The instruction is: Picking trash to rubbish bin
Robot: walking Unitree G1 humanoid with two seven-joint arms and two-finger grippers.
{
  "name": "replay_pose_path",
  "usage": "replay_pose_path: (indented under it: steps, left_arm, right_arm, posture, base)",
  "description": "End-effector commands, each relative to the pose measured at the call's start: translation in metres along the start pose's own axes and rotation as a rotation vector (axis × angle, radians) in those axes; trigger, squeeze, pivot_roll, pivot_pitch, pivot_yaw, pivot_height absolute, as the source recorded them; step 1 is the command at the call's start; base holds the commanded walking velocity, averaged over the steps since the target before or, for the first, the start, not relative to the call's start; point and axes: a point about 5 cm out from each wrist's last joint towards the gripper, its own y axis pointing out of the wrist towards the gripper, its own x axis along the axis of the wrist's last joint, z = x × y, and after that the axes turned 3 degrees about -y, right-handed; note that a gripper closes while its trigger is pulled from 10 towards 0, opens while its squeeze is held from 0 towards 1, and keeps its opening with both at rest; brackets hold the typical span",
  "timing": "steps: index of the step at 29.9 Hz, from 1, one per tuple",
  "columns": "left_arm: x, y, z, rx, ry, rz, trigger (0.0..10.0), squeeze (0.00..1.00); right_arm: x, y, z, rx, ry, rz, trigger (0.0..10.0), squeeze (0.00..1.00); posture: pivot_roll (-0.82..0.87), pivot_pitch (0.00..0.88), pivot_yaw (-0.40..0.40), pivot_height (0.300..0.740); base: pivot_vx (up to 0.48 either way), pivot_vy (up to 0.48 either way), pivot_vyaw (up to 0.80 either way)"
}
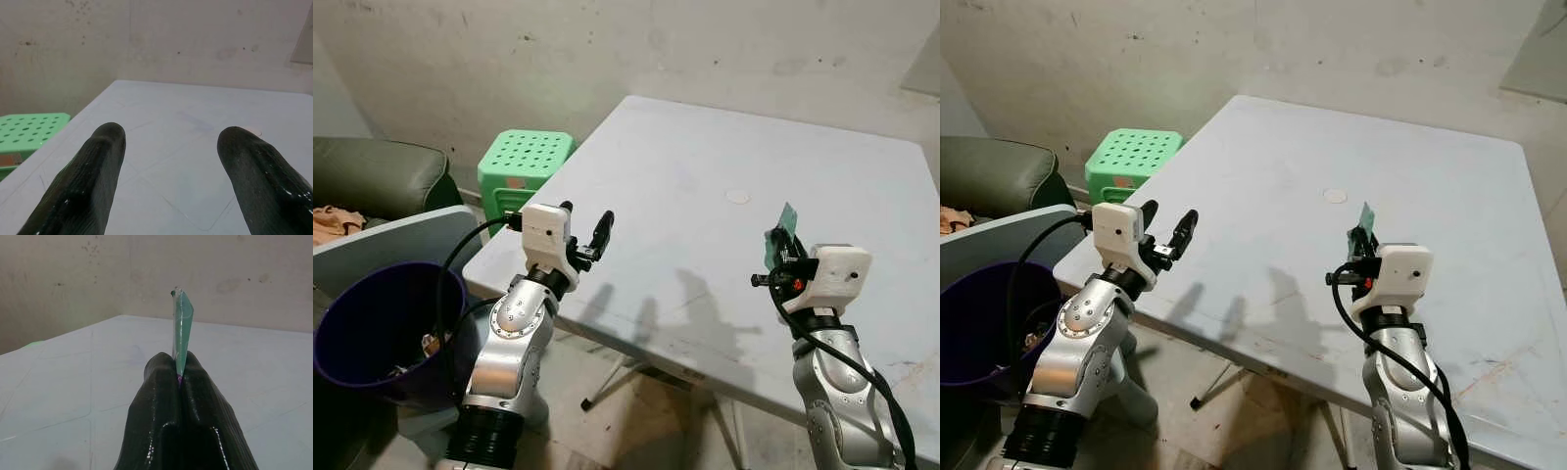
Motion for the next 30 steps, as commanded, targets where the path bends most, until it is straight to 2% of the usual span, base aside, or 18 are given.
replay_pose_path:
  steps: [1, 6, 11, 22, 30]
  left_arm:
    - [0.004, 0.002, 0.004, 0.008, 0.001, -0.020, 10.0, 0.00]
    - [0.006, -0.004, 0.012, 0.048, -0.010, -0.056, 10.0, 0.00]
    - [0.001, -0.007, 0.012, 0.053, -0.029, -0.045, 10.0, 0.00]
    - [0.005, -0.006, 0.016, 0.064, -0.028, -0.055, 10.0, 0.00]
    - [0.005, -0.002, 0.015, 0.056, -0.031, -0.050, 10.0, 0.00]
  right_arm:
    - [0.005, -0.001, -0.002, -0.007, -0.008, -0.024, 10.0, 0.00]
    - [0.007, -0.004, 0.001, -0.006, -0.028, -0.044, 10.0, 0.00]
    - [0.007, -0.007, 0.002, -0.005, -0.030, -0.044, 10.0, 0.00]
    - [0.003, -0.005, 0.003, -0.001, -0.051, -0.021, 10.0, 0.00]
    - [0.002, -0.005, 0.002, -0.018, -0.059, -0.010, 10.0, 0.00]
  posture:
    - [-0.06, 0.009, 0.005, 0.740]
    - [-0.06, 0.012, 0.009, 0.740]
    - [-0.06, 0.016, 0.013, 0.740]
    - [-0.05, 0.015, 0.010, 0.740]
    - [-0.06, 0.010, 0.024, 0.740]
  base:
    - [0.000, 0.000, 0.00]
    - [0.000, 0.000, 0.00]
    - [0.000, 0.000, 0.00]
    - [0.000, 0.000, 0.00]
    - [0.000, 0.000, 0.69]
